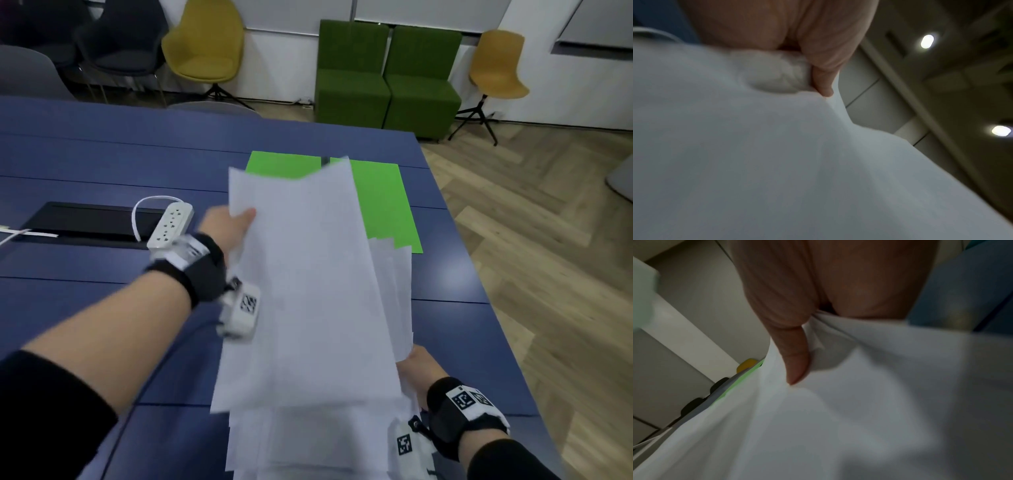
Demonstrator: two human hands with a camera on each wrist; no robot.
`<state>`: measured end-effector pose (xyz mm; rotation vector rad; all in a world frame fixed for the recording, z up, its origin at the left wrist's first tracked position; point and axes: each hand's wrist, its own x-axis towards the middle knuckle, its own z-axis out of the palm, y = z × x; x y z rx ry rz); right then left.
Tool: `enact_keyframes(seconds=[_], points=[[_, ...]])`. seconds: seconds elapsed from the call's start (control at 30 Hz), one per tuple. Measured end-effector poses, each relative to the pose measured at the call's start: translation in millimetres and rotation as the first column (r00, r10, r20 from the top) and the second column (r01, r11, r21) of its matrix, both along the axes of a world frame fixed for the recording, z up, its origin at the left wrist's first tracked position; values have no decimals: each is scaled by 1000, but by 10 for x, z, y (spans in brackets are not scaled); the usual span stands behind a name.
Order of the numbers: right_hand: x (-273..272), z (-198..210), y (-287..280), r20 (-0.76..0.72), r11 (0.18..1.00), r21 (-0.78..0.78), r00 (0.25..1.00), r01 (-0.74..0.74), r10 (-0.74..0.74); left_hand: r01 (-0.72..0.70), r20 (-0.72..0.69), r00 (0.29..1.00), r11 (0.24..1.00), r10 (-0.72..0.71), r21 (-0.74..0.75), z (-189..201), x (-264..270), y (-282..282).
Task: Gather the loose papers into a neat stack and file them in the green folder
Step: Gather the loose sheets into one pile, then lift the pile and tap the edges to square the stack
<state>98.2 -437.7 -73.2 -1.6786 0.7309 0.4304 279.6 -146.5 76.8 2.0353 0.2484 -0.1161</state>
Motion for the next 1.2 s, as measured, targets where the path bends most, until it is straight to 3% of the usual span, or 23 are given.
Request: enact_keyframes(seconds=[0.1,0.2,0.27,0.4,0.47,0.53,0.67,0.8,1.03,1.2], points=[[-5,3,54,-17,999,40,1000,-20,21,11,-137,991,999,-6,40,-640,-298,-184],[-6,24,65,-24,985,146,996,91,-88,23,-189,982,998,-11,58,-1034,-571,-267],[-14,79,91,-30,957,234,985,174,-171,14,-158,987,996,1,92,-1127,-626,-296],[-41,160,144,8,963,242,992,119,-124,-77,-116,990,996,81,39,-1128,-637,-264],[-64,190,176,23,973,213,995,89,-96,-118,-164,975,974,150,194,-1144,-678,-108],[-69,199,208,20,980,188,997,64,-69,-99,-333,923,957,191,273,-1201,-756,58],[-63,155,303,7,984,176,1000,15,-17,-29,-509,861,998,0,-48,-1336,-871,268],[-71,130,402,-1,987,160,1000,-18,19,-17,-597,795,979,-109,-203,-1342,-957,396],[-181,127,461,-27,993,116,999,-35,38,-53,-465,882,960,-84,-275,-1377,-1298,333],[-253,306,526,28,966,257,1000,2,-10,-55,-356,930,920,-95,-387,-1195,-1358,312]])
